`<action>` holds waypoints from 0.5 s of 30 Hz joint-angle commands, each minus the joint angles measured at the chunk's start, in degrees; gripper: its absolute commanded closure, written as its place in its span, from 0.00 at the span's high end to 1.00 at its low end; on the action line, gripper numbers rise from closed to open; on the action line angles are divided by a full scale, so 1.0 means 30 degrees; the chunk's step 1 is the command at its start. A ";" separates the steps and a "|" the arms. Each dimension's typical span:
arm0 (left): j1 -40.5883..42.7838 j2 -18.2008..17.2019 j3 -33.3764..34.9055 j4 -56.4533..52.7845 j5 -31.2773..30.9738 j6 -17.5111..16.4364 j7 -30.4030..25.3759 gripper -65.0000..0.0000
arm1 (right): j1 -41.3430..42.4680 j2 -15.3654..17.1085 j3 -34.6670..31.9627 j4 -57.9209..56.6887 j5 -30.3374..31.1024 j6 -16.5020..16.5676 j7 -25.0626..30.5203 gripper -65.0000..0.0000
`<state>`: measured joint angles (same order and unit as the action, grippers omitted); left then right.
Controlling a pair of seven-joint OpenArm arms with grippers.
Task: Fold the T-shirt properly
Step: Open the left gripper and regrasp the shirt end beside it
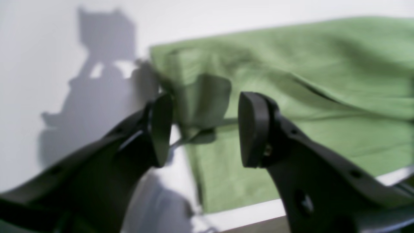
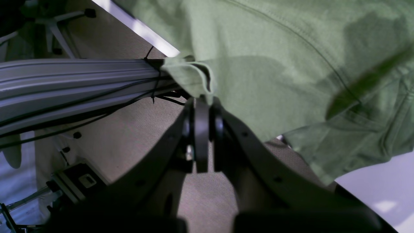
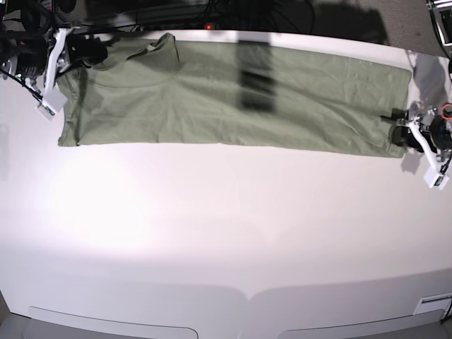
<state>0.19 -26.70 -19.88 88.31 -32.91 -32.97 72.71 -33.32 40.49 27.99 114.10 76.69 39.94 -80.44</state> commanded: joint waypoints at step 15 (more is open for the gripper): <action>-0.0379 0.0299 -0.0109 0.0306 0.0612 0.1508 -0.6382 0.51 | 0.0044 0.0364 0.0168 0.0284 0.0444 0.0019 0.0148 0.00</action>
<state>-0.03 -24.80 -19.90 88.29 -29.93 -28.40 54.98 -33.32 40.49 27.99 114.10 76.69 39.94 -80.44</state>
